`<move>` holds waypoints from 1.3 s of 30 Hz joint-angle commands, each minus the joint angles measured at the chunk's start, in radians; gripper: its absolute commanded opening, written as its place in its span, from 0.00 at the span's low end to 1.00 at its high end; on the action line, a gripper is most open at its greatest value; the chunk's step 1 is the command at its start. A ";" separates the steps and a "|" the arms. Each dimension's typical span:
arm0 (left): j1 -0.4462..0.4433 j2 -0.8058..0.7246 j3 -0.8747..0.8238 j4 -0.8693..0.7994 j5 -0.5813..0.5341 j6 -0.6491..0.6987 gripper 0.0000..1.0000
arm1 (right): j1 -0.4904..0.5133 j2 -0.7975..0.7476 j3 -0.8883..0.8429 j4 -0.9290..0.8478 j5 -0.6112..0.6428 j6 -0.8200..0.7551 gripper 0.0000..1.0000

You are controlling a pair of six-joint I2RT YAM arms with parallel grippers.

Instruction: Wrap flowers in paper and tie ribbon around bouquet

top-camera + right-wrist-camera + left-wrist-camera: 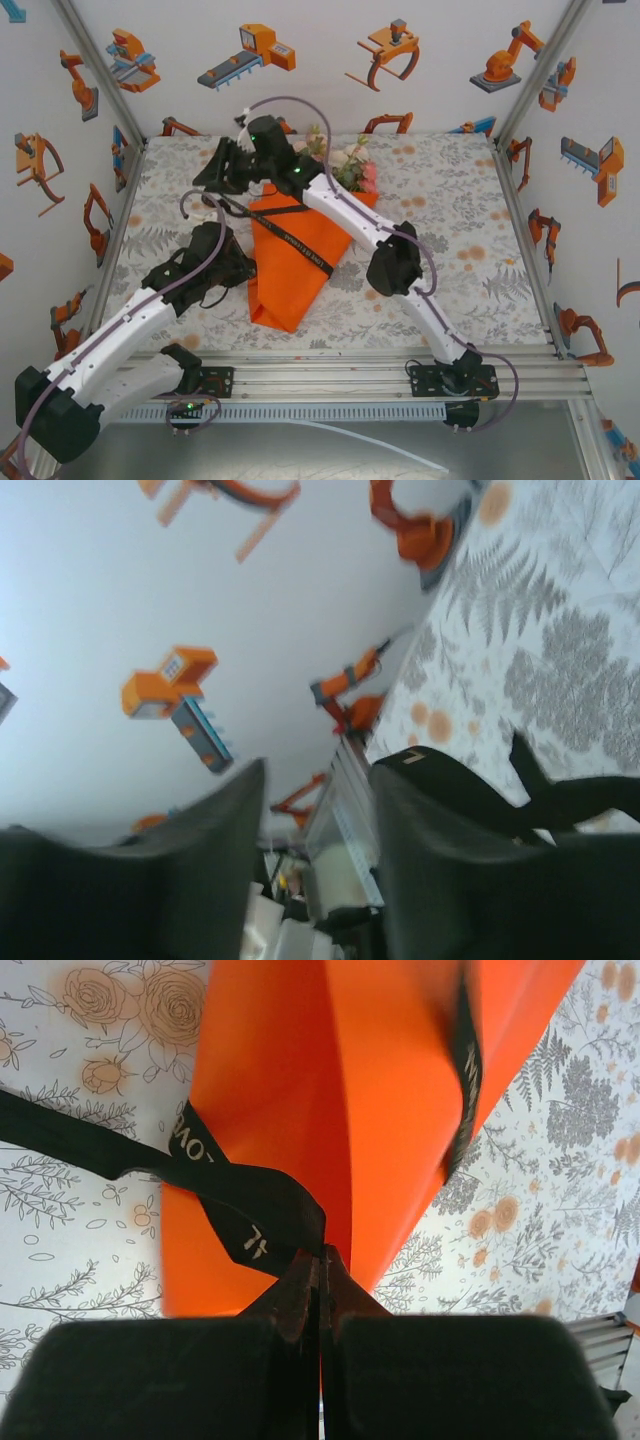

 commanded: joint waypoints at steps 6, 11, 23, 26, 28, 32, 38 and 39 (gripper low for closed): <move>-0.012 -0.066 -0.014 -0.062 -0.089 0.015 0.00 | -0.071 -0.211 -0.164 -0.053 -0.066 -0.170 0.63; -0.012 -0.077 0.040 -0.154 -0.184 0.106 0.00 | -0.121 -0.341 -0.270 -0.199 -0.020 -0.325 0.64; -0.012 0.009 0.169 0.052 -0.114 0.569 0.02 | -0.172 -0.588 -0.653 -0.485 0.309 -0.556 0.64; -0.013 0.123 0.232 0.157 0.024 0.612 0.04 | -0.192 -0.654 -0.741 -0.484 0.353 -0.540 0.64; -0.017 0.236 0.305 0.192 0.140 0.583 0.07 | -0.208 -0.696 -0.808 -0.470 0.377 -0.520 0.64; -0.105 0.467 0.467 0.234 0.221 0.617 0.45 | -0.252 -0.775 -0.943 -0.438 0.390 -0.461 0.64; -0.194 0.626 0.618 0.275 0.270 0.700 0.56 | -0.306 -0.907 -1.118 -0.418 0.443 -0.421 0.64; -0.196 0.622 0.621 0.288 0.275 0.700 0.57 | -0.313 -0.925 -1.140 -0.414 0.449 -0.419 0.65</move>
